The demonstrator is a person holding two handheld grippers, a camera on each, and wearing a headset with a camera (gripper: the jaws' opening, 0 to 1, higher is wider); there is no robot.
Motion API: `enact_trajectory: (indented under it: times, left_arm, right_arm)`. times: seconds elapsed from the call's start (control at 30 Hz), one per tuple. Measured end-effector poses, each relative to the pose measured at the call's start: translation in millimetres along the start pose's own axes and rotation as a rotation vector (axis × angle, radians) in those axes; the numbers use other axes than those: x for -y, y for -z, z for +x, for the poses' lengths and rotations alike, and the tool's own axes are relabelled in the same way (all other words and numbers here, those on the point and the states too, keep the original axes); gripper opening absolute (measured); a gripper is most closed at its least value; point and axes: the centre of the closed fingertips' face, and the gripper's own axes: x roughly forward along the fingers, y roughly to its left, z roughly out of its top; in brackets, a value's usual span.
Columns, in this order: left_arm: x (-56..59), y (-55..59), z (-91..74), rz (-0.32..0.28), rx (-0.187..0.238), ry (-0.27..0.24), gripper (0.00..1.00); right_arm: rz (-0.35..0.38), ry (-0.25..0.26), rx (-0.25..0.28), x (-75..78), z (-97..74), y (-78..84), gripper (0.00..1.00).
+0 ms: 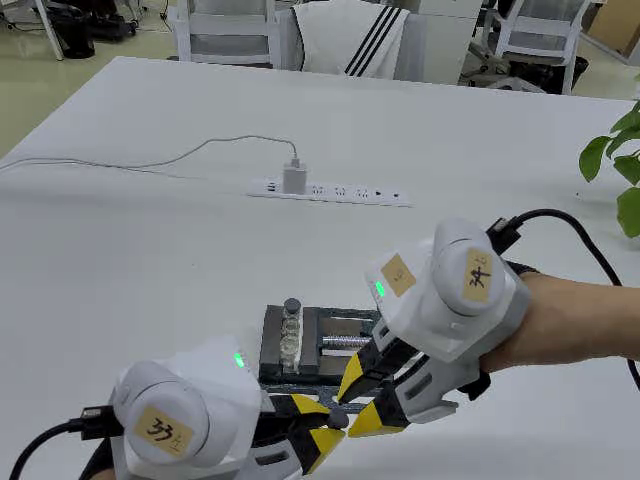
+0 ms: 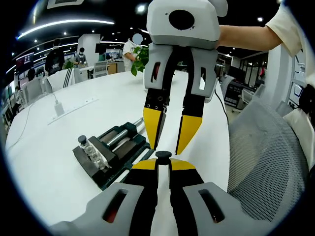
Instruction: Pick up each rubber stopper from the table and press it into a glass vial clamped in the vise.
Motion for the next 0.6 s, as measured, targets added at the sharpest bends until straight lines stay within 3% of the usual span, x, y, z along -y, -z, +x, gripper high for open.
enact_trajectory:
  times: [0.6]
  left_arm:
    - [0.5,-0.3,1.5,0.003,0.002,0.000,0.04]
  right_arm:
    - [-0.009,-0.006,-0.002,0.6,1.1,-0.7,0.09]
